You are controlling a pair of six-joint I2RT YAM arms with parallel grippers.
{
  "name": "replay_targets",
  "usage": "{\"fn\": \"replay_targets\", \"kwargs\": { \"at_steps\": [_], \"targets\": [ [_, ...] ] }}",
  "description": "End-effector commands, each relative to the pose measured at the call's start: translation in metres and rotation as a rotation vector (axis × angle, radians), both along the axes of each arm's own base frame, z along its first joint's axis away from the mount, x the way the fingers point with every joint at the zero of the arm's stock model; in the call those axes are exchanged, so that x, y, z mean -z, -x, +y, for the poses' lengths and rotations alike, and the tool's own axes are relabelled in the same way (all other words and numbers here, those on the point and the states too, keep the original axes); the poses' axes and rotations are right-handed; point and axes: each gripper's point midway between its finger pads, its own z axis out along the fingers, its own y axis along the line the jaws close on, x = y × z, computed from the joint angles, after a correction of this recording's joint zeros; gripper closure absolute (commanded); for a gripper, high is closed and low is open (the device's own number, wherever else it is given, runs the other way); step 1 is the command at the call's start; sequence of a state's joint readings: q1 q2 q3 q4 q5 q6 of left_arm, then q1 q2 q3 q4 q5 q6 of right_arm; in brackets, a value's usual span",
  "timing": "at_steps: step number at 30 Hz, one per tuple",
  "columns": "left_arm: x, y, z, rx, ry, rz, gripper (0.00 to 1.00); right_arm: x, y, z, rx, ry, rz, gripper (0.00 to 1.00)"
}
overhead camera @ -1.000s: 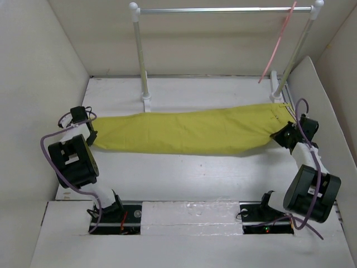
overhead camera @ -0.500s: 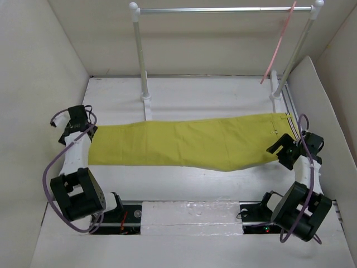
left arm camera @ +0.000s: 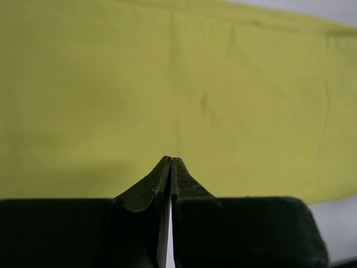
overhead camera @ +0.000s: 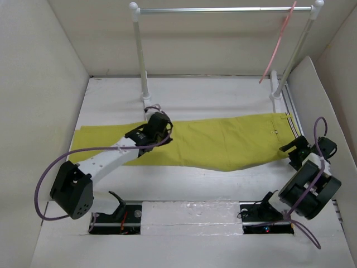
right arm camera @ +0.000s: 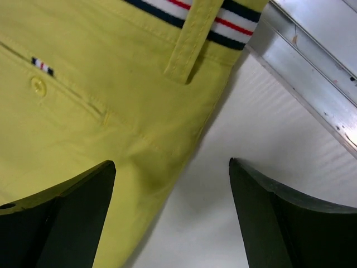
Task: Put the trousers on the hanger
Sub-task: Fold the trousers at the center of the board.
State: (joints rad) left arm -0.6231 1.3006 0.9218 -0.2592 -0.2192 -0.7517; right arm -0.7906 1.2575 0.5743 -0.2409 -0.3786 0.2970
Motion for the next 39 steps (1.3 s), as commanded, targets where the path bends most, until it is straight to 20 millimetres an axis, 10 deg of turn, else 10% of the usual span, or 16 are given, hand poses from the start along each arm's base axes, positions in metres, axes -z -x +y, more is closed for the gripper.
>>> {"fn": "replay_targets", "kwargs": {
  "at_steps": [1,9,11,12,15,17,22,29,39],
  "targets": [
    [0.011,0.015,-0.033,0.053,0.004,0.000,1.00,0.004,-0.022,-0.018,0.027,0.000,-0.061,0.12],
    [0.011,0.023,-0.048,0.070,0.018,-0.004,1.00,0.022,-0.035,-0.031,0.085,-0.064,-0.038,0.25],
    [0.013,0.023,-0.043,0.057,-0.008,0.001,1.00,0.020,-0.042,-0.033,0.085,-0.076,-0.055,0.44],
    [0.017,0.020,-0.037,0.032,-0.019,0.009,1.00,0.023,-0.044,-0.036,0.078,-0.098,-0.027,0.74],
    [0.025,0.018,-0.029,0.007,-0.027,0.029,1.00,0.020,-0.047,-0.037,0.065,-0.089,-0.036,1.00],
    [0.031,0.021,-0.025,0.002,-0.039,0.040,1.00,0.009,-0.049,-0.037,0.041,-0.062,-0.063,1.00],
    [0.037,0.030,-0.037,0.059,-0.054,0.045,1.00,-0.100,-0.053,-0.030,0.004,0.142,-0.246,1.00],
    [0.066,0.044,-0.069,0.148,-0.088,0.104,1.00,-0.232,-0.053,0.040,-0.179,0.341,-0.456,1.00],
    [0.078,0.066,-0.154,0.353,-0.039,0.109,1.00,-0.366,-0.011,0.068,-0.201,0.555,-0.583,1.00]
  ]
}}
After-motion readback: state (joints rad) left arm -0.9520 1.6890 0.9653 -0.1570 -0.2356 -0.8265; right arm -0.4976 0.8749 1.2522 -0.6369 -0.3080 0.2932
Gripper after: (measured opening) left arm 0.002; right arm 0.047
